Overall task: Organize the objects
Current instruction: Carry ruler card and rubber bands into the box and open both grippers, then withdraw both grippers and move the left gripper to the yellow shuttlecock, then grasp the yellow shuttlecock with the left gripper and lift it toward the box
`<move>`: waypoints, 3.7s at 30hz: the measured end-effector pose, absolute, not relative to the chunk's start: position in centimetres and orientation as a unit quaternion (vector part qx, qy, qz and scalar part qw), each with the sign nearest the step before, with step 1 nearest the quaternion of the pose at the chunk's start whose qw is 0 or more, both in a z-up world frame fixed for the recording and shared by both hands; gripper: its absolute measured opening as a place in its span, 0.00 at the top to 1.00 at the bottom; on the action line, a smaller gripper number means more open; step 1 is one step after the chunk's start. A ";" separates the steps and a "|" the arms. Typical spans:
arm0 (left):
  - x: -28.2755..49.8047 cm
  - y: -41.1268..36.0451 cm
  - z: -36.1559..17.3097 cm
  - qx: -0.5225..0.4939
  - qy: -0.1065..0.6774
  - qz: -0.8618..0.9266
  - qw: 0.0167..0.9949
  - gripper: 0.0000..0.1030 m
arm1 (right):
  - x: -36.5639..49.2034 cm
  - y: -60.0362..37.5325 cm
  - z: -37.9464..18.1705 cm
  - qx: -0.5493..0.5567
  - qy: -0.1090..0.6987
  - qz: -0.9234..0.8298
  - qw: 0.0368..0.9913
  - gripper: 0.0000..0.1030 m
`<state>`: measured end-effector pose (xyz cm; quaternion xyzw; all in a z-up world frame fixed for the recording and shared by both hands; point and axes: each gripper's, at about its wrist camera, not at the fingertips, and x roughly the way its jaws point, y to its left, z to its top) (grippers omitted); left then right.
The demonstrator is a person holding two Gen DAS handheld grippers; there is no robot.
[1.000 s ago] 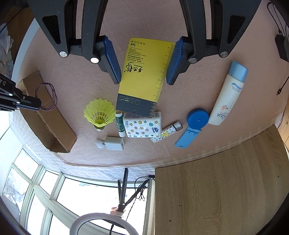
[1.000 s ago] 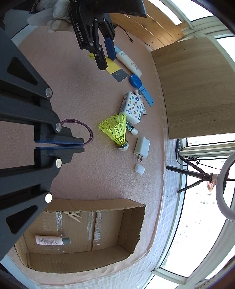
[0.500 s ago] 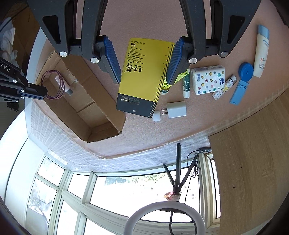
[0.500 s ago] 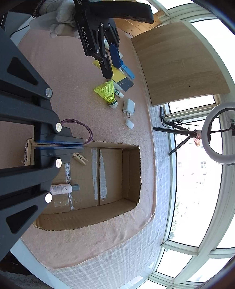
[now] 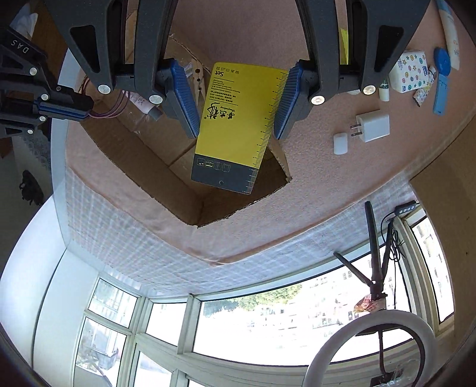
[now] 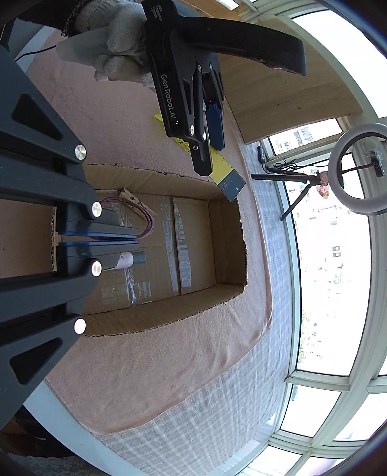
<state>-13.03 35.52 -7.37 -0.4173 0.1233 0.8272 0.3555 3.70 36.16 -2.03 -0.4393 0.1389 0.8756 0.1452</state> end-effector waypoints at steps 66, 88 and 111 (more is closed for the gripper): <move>-14.0 12.4 -11.7 -0.484 0.009 0.849 0.212 0.39 | -14.1 27.3 -3.7 -0.472 0.136 0.871 -0.029 0.32; -17.0 15.4 -15.0 -0.521 -0.064 0.813 0.252 0.68 | -21.6 27.0 -10.9 -0.565 0.226 0.792 -0.053 0.62; -15.6 17.0 -13.3 -0.484 -0.026 0.823 0.295 0.98 | -20.0 28.4 -11.7 -0.558 0.303 0.770 -0.059 0.80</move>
